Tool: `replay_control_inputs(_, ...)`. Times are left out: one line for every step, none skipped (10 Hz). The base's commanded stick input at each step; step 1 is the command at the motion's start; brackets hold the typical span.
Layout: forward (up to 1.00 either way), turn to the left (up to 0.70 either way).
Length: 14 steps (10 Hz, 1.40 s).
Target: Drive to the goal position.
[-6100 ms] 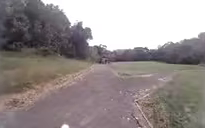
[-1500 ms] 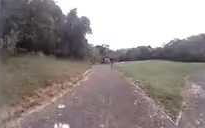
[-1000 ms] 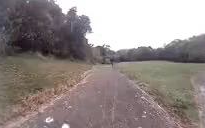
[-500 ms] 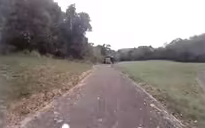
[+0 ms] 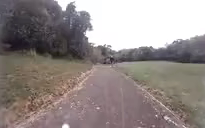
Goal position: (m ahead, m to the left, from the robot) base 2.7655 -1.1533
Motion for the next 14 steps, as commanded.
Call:
replay_control_inputs(0.70,-0.21)
replay_control_inputs(0.70,-0.17)
replay_control_inputs(0.70,-0.12)
replay_control_inputs(0.70,-0.08)
replay_control_inputs(0.70,-0.04)
replay_control_inputs(0.70,0.00)
replay_control_inputs(0.70,0.00)
replay_control_inputs(0.70,0.00)
replay_control_inputs(0.70,0.00)
replay_control_inputs(0.70,0.00)
replay_control_inputs(0.70,0.00)
replay_control_inputs(0.70,0.00)
replay_control_inputs(0.70,0.00)
replay_control_inputs(0.70,0.00)
